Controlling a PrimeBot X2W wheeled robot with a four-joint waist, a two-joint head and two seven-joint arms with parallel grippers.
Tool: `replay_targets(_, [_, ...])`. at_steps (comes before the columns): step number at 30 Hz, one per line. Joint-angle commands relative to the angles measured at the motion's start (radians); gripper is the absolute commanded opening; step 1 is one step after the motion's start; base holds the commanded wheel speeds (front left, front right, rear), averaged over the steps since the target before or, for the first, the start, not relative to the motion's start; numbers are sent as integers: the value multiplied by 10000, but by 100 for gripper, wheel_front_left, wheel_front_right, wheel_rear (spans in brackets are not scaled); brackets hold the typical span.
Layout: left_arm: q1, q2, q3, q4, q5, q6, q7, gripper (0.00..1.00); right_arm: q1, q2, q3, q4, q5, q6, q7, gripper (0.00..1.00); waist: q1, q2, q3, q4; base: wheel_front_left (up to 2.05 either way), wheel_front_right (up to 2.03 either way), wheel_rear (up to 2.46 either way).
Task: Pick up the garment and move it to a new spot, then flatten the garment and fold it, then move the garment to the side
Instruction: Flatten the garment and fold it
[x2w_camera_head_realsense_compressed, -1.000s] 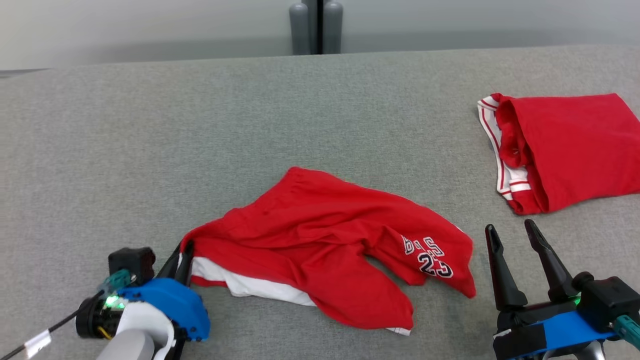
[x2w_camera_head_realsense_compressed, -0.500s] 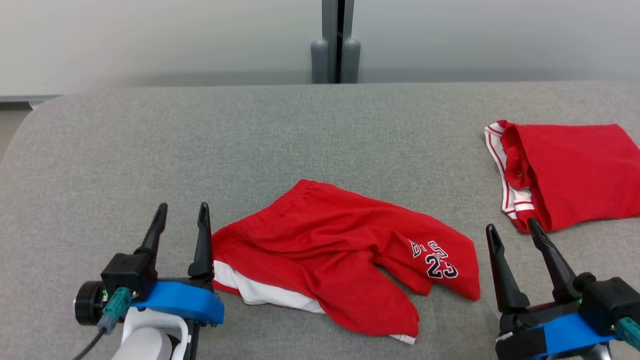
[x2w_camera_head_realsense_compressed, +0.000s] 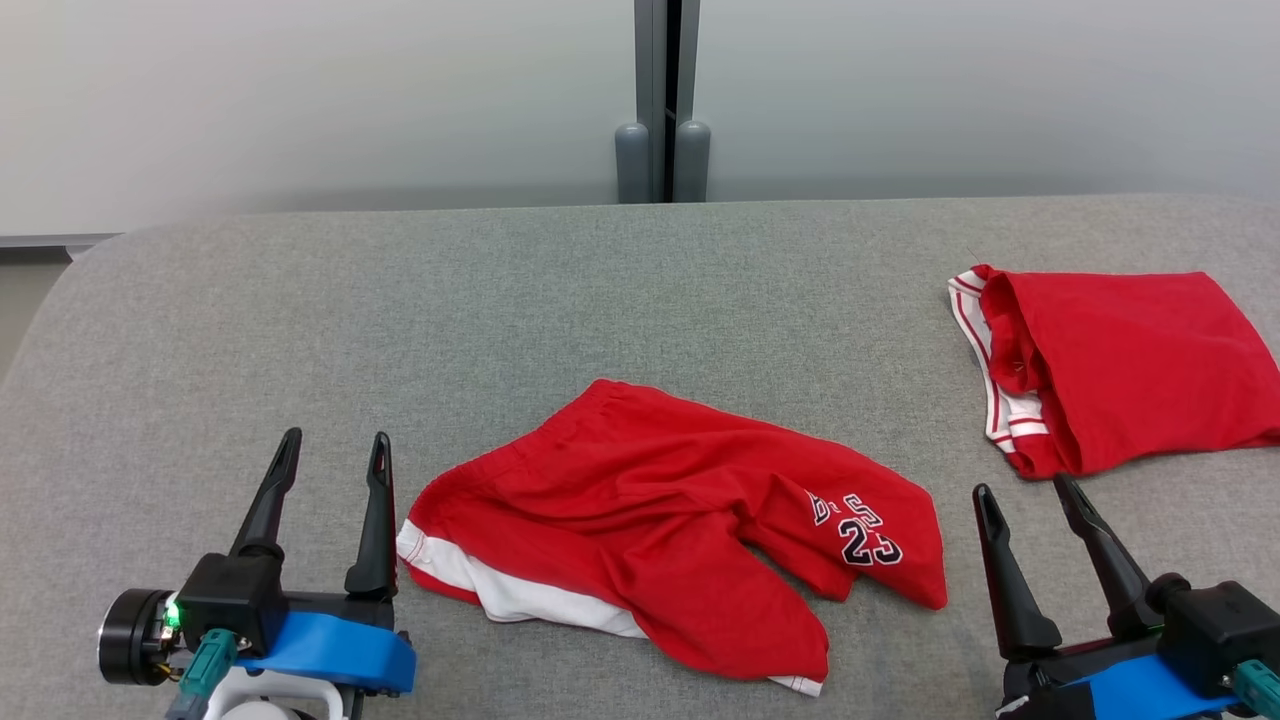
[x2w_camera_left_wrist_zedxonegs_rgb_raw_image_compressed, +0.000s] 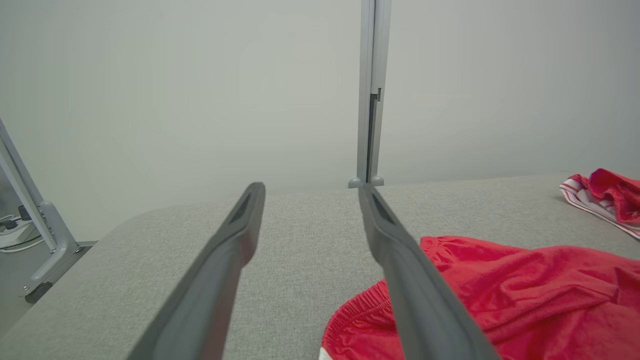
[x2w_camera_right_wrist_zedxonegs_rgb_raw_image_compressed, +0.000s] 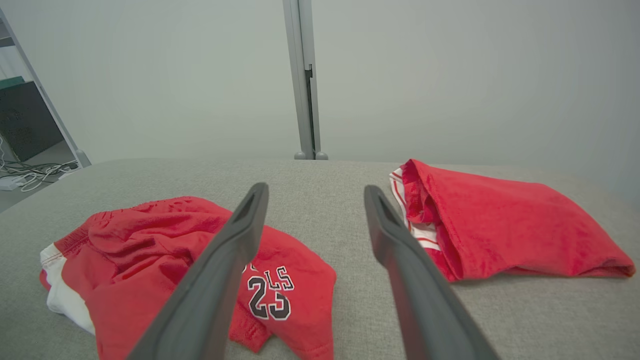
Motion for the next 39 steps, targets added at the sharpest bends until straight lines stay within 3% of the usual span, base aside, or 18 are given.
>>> replay_targets(1, [59,62,-7,-65,31,-9,46,100,52,-4,-21,-40,8,3,6,100,1,1,11,-1,0,0,0])
replay_targets(9, [-152,113,-91,-248,71,-10,165,100,-256,-1,684,444,-125,3,303,100,1,1,257,122,0,0,0])
replay_targets(16, [-560,-46,-218,-278,125,-101,93,100,-563,-159,2616,2188,172,1,738,100,1,1,847,527,0,0,0])
replay_targets(24, [-898,-220,-306,-111,175,-215,-19,100,-1113,-343,3153,3711,142,3,616,100,1,1,1260,798,0,0,0])
replay_targets(25, [-912,-241,-303,-83,170,-222,-31,100,-1204,-373,3246,3826,162,3,657,87,1,1,1285,799,0,0,0])
replay_targets(27, [-954,-282,-320,-41,179,-245,-42,100,-1370,-417,3432,3988,281,3,629,0,1,1,1323,796,0,0,0])
replay_targets(34, [-1085,-329,-321,62,220,-295,-96,100,-1821,-450,3559,3441,630,3,-161,0,1,1,1394,712,0,0,0])
replay_targets(39, [-1121,-332,-291,37,244,-274,-122,100,-2287,-472,3096,2834,790,1,-444,0,1,1,1504,615,0,0,0])
